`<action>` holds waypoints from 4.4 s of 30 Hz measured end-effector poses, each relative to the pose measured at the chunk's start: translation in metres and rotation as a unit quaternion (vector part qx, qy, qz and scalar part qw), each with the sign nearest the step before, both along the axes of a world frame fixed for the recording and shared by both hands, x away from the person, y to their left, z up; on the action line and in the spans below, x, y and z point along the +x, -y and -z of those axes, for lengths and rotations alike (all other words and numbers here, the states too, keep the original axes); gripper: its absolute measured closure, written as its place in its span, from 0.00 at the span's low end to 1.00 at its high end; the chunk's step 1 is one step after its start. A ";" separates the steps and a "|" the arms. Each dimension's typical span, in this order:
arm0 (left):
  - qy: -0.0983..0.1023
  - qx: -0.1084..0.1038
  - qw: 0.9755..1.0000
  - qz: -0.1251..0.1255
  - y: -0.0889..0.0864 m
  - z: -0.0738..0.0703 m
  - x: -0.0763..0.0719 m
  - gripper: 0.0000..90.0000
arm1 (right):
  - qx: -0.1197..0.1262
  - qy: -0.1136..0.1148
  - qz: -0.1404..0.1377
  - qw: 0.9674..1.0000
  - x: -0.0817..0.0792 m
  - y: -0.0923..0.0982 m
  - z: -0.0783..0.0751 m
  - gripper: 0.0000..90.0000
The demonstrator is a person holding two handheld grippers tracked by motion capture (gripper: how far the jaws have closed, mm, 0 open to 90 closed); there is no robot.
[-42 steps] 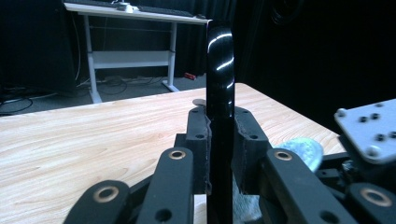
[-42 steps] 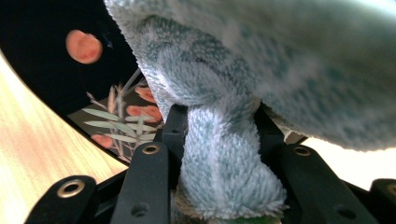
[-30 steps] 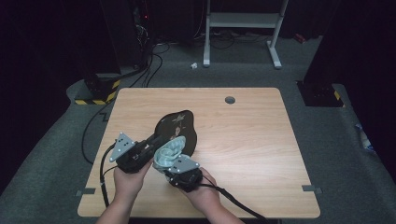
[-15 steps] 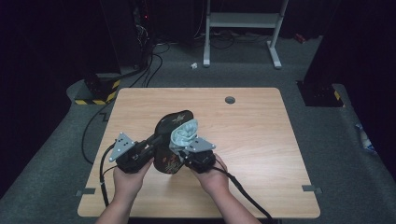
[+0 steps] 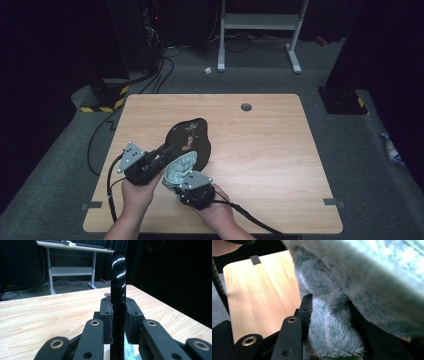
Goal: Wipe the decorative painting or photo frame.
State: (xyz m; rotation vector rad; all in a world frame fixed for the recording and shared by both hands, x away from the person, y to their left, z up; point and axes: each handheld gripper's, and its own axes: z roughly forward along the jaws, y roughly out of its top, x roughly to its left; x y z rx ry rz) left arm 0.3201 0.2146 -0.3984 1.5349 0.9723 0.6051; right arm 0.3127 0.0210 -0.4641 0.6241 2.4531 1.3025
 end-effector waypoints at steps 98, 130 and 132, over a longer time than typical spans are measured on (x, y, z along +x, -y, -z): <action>-0.014 0.048 0.999 -0.002 -0.001 0.032 -0.015 0.59 | -0.018 0.006 0.124 0.992 0.013 0.114 0.017 0.71; -0.052 0.009 0.997 0.047 0.001 0.080 -0.008 0.89 | 0.124 0.111 0.129 0.978 0.019 0.101 -0.083 0.71; -0.051 0.011 0.997 0.054 0.001 0.080 -0.010 0.89 | 0.137 0.123 0.130 0.974 0.019 0.097 -0.093 0.71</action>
